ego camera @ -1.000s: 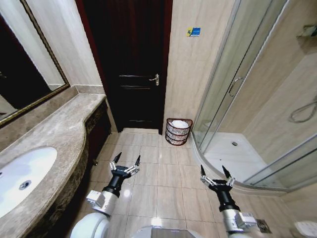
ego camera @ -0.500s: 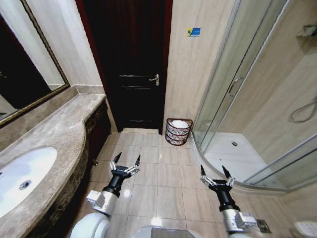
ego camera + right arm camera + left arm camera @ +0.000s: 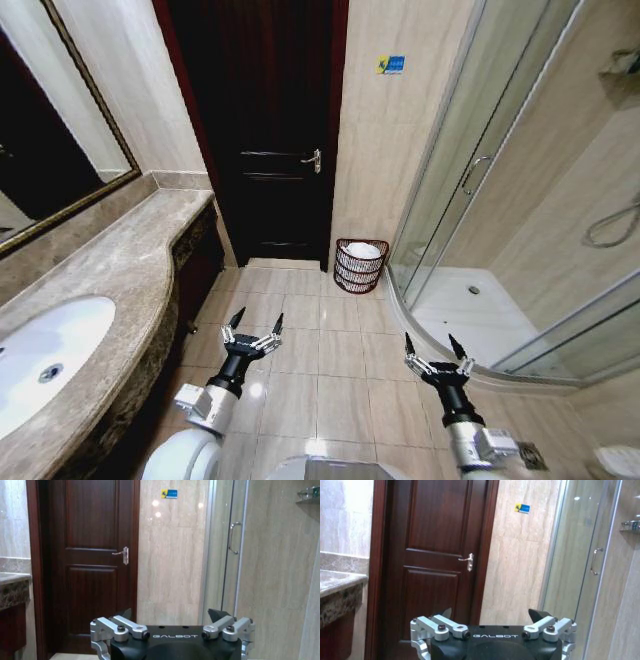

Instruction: Discard the used towel into the hamper.

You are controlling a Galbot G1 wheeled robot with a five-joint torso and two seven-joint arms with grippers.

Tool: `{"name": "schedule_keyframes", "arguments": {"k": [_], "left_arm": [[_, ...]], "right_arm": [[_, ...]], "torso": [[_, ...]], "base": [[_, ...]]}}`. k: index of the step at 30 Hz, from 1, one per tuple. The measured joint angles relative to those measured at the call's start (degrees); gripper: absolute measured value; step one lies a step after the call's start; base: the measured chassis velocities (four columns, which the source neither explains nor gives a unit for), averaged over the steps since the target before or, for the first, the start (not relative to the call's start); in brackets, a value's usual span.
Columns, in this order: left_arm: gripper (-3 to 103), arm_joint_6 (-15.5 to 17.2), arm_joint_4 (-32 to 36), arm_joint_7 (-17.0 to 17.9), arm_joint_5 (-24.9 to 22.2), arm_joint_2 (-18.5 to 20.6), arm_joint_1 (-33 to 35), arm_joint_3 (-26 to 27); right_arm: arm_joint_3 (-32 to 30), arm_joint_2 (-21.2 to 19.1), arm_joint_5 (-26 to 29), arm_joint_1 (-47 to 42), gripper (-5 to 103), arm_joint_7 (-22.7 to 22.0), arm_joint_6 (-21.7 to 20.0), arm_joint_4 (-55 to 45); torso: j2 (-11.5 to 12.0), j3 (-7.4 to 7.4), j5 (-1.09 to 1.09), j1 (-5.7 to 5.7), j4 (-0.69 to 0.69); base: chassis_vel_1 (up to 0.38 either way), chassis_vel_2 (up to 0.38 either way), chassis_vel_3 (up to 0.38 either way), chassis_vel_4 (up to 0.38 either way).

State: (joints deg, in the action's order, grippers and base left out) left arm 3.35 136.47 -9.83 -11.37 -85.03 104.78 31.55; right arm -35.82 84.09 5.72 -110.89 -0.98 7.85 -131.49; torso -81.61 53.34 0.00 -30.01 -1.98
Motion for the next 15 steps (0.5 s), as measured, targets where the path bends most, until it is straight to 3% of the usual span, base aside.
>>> {"name": "schedule_keyframes", "arguments": {"k": [15], "left_arm": [[100, 0.00, 0.00, 0.00, 0.00, 0.00, 0.00, 0.00]], "right_arm": [[0.00, 0.00, 0.00, 0.00, 100, 0.00, 0.00, 0.00]], "torso": [[0.00, 0.00, 0.00, 0.00, 0.00]], "base": [[0.000, 0.000, 0.000, 0.000]]}}
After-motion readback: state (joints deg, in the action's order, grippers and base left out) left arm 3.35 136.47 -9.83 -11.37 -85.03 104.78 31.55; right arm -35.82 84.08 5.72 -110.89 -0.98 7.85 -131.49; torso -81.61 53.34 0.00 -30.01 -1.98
